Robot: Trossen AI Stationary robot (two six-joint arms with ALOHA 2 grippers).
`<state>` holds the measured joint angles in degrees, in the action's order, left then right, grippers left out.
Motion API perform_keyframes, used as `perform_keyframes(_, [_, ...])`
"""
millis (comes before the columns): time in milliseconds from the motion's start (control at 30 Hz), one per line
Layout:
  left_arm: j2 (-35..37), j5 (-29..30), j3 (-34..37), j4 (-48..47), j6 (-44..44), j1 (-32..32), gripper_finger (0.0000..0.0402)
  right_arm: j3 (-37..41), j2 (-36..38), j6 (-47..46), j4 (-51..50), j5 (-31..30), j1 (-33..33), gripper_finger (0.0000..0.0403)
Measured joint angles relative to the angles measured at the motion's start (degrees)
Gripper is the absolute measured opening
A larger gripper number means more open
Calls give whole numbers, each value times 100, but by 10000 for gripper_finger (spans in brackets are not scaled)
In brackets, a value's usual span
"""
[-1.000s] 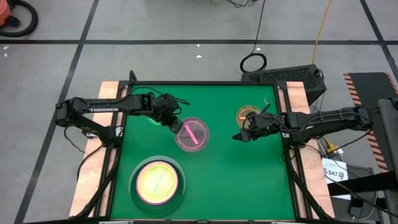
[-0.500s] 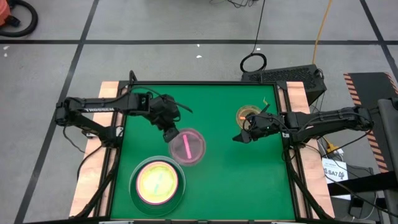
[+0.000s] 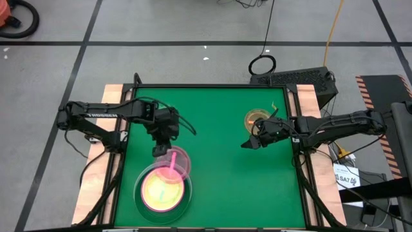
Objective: Stack plastic plates
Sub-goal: Stack the small pink plate on top of the stacked small green plate
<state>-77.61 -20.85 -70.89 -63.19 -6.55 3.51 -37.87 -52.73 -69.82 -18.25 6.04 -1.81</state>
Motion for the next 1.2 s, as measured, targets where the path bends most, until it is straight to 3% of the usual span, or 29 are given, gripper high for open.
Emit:
perform_keyframes(200, [-1,-17,0,-267,612,-81,1,-1,0,-156,1,-76,-93,281])
perform_keyframes(800, [-51,-37,-3,-395,1079,-587,1,-1,4,-617,400,-1367,-554,281])
perform_keyframes(1200, [-381,53,-4,-384,1345,-852,1,-1,2,-902,385,-1446,-913,281])
